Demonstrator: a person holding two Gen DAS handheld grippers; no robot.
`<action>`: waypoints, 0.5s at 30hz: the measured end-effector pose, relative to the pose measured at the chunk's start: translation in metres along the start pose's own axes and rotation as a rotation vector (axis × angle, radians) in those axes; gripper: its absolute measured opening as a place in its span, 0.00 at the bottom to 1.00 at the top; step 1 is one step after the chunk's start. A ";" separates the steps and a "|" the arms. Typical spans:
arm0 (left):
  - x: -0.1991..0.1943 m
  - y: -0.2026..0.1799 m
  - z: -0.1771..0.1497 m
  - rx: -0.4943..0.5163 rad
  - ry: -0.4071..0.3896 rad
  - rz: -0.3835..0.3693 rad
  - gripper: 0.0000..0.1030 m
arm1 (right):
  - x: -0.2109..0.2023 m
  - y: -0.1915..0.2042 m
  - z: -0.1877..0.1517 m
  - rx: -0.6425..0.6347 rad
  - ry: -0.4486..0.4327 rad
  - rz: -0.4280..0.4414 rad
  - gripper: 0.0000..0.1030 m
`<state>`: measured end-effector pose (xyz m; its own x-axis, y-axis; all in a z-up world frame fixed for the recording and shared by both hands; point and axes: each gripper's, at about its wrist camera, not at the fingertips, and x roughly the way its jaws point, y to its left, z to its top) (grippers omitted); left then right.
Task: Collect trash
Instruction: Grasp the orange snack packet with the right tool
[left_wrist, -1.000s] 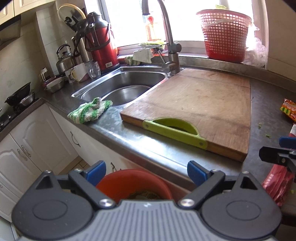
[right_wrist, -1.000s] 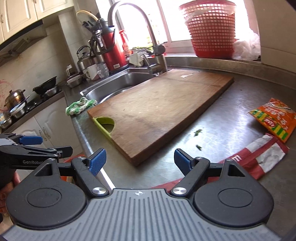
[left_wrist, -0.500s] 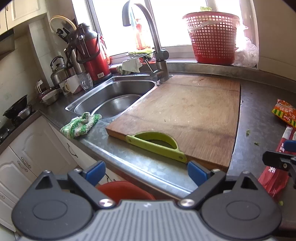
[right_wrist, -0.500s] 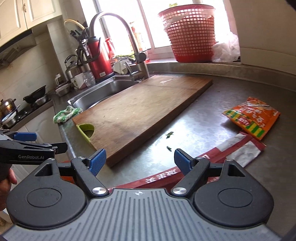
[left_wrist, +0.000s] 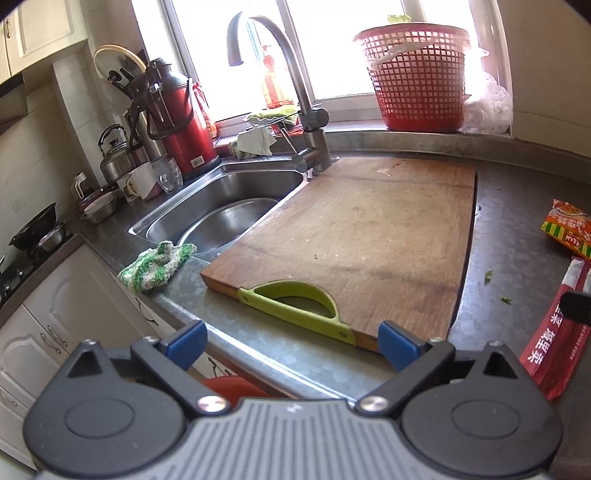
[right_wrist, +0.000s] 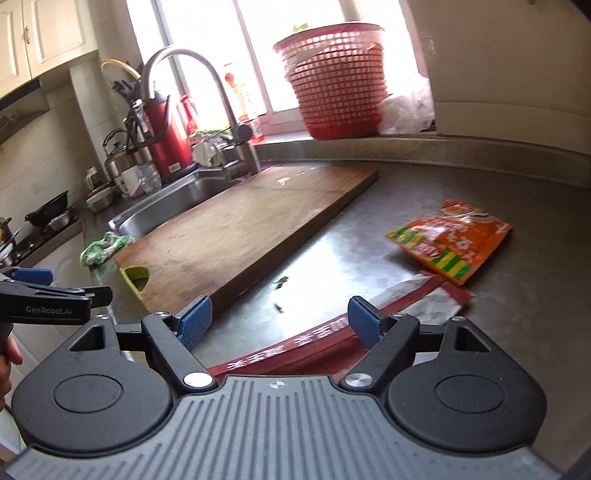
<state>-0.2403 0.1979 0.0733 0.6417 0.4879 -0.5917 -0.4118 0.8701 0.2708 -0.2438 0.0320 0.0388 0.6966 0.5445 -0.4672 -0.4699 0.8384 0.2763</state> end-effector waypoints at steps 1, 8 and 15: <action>0.000 -0.002 0.001 0.004 0.000 0.000 0.96 | -0.001 -0.002 0.000 0.002 -0.005 -0.008 0.98; -0.001 -0.019 0.009 0.032 -0.014 -0.009 0.96 | -0.011 -0.023 0.000 0.033 -0.031 -0.066 0.98; -0.003 -0.033 0.018 0.053 -0.034 -0.015 0.97 | -0.025 -0.045 0.001 0.062 -0.064 -0.123 0.98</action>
<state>-0.2168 0.1684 0.0803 0.6693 0.4762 -0.5703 -0.3678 0.8793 0.3025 -0.2397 -0.0198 0.0385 0.7812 0.4363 -0.4464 -0.3456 0.8979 0.2728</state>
